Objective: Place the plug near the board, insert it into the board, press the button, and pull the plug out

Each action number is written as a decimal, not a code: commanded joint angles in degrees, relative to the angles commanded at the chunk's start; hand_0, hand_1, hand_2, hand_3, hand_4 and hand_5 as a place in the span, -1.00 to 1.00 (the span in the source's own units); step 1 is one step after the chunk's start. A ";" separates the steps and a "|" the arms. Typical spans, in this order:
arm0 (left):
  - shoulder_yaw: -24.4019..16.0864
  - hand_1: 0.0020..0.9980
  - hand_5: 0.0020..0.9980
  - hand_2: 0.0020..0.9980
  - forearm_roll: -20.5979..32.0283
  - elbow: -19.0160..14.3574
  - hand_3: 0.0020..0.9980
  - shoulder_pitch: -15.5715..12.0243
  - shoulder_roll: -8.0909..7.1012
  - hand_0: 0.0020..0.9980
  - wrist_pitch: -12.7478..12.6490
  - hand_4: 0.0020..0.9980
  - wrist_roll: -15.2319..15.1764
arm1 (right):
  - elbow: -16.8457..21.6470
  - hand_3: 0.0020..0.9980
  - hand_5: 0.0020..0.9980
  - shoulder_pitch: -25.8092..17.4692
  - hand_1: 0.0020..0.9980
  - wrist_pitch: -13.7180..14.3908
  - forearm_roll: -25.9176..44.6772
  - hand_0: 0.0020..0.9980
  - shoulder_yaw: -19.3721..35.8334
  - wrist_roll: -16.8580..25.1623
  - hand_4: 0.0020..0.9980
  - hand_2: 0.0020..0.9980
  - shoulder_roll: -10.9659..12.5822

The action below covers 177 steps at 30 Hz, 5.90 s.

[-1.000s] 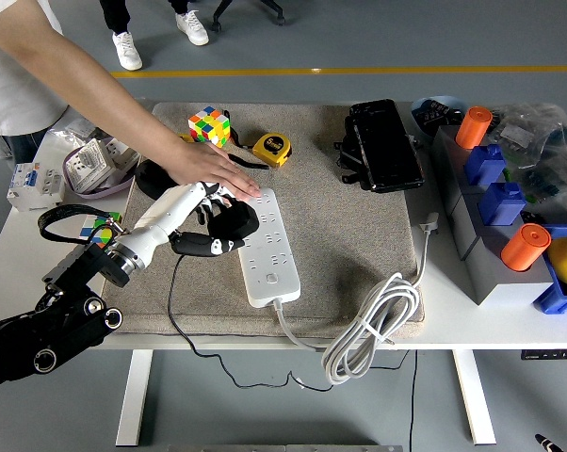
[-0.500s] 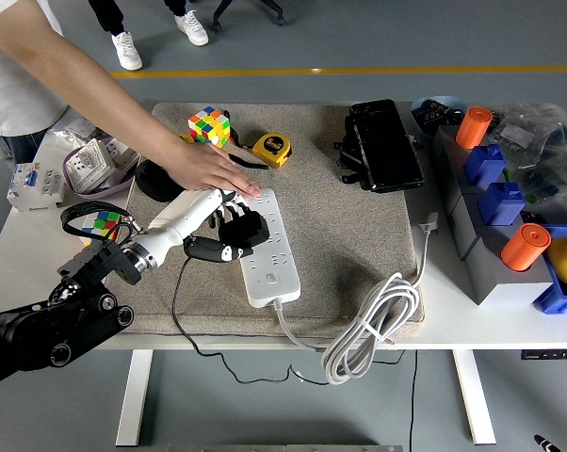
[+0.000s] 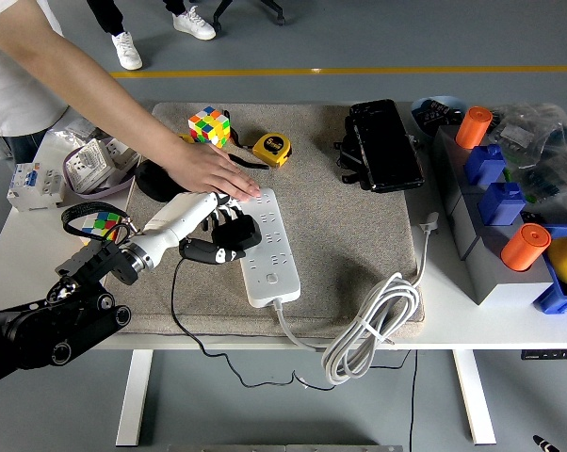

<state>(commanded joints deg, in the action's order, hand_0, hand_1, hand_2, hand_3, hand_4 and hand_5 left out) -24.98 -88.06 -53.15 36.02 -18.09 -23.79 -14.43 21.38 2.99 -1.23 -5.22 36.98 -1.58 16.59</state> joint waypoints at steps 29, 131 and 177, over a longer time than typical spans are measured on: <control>0.29 -0.21 -0.97 -0.12 -0.92 1.01 0.08 -0.23 -0.65 -0.43 -0.25 0.51 -0.49 | 0.11 0.20 0.06 0.05 0.39 0.04 0.03 0.29 0.13 0.13 0.74 0.40 -0.03; -7.39 0.39 0.18 0.41 0.84 -11.42 0.34 -10.60 -3.78 0.35 -1.14 0.87 -1.41 | 0.30 0.20 0.03 -0.14 0.39 -0.29 0.07 0.29 0.59 0.76 0.76 0.40 0.05; -4.60 0.24 0.18 0.30 -5.20 -14.87 0.23 -7.03 -4.53 0.10 1.35 0.87 3.28 | 0.44 0.20 0.02 -0.14 0.38 -0.26 0.97 0.29 0.23 1.23 0.76 0.39 0.16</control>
<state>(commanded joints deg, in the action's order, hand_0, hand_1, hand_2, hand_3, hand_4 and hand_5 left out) -29.58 -93.26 -68.02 28.98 -22.62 -22.44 -11.15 21.83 2.86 -1.49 -4.25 37.21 -0.35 16.75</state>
